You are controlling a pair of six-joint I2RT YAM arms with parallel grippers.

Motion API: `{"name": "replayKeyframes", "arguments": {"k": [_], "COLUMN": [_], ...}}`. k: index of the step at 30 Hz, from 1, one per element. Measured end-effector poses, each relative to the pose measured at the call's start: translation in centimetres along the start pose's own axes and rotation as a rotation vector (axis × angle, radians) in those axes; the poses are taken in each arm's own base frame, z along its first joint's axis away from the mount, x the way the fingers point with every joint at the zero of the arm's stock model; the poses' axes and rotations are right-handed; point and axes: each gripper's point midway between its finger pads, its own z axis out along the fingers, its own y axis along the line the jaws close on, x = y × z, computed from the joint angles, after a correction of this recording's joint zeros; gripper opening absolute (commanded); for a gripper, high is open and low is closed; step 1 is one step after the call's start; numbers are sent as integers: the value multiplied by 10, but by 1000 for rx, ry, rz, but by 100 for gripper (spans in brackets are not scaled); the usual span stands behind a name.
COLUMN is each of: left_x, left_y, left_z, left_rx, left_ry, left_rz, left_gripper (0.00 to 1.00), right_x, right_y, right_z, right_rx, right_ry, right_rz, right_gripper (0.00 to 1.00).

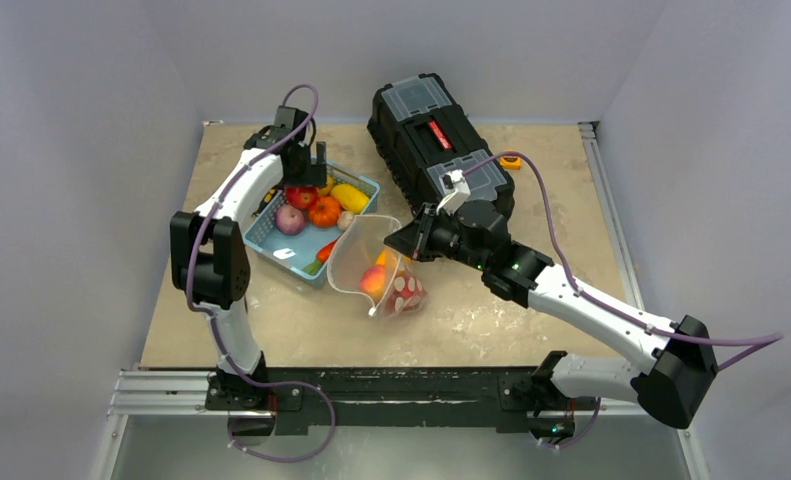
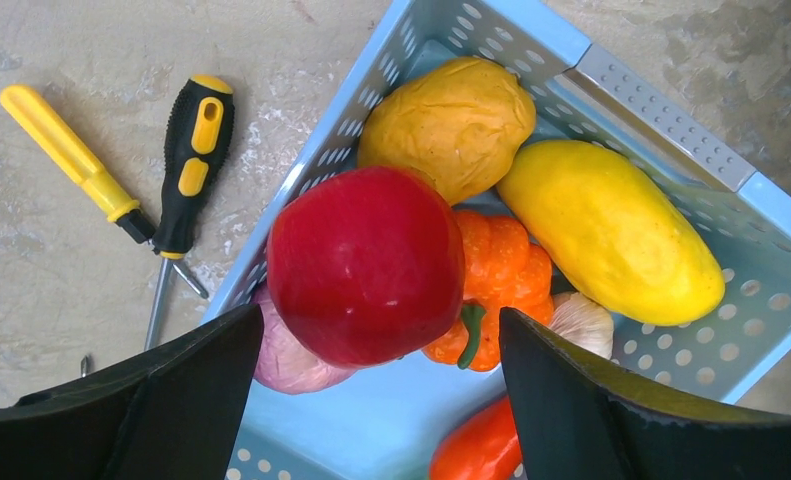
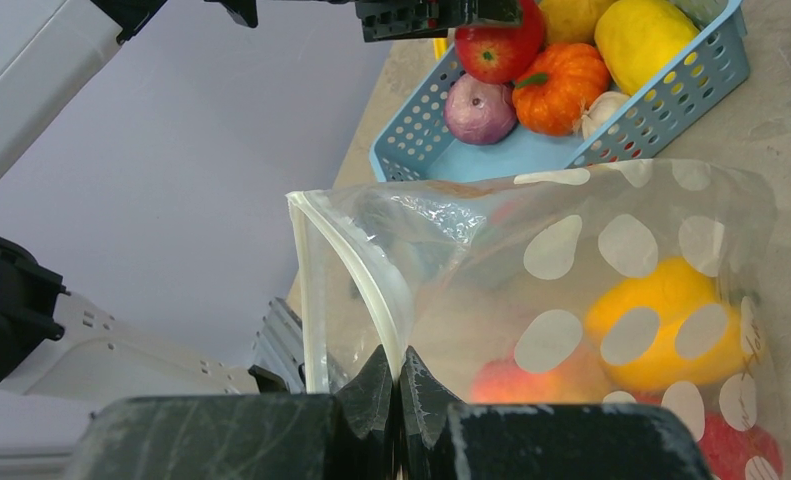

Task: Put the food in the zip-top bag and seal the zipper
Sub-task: Pick up the fake fruit from the bin.

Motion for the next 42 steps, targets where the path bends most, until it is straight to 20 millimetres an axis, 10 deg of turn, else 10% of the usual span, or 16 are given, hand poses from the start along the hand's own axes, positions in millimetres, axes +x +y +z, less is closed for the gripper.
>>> {"name": "replayKeyframes", "arguments": {"k": [14, 24, 33, 37, 42], "left_x": [8, 9, 7, -2, -27], "left_y": [5, -4, -12, -16, -27], "left_z": [18, 18, 8, -18, -101], "left_rx": [-63, -81, -66, -16, 155], "left_ry": [31, 32, 29, -11, -205], "left_rz": [75, 171, 209, 197, 165], "left_gripper": [86, 48, 37, 37, 35], "right_x": [1, 1, 1, 1, 5], "right_y": [-1, -1, 0, -1, -7], "right_z": [0, 0, 0, 1, 7], "right_rx": [5, 3, 2, 3, 18], "right_ry": [4, 4, 3, 4, 17], "right_rz": [0, 0, 0, 0, 2], "right_gripper": [0, 0, 0, 0, 0]}}
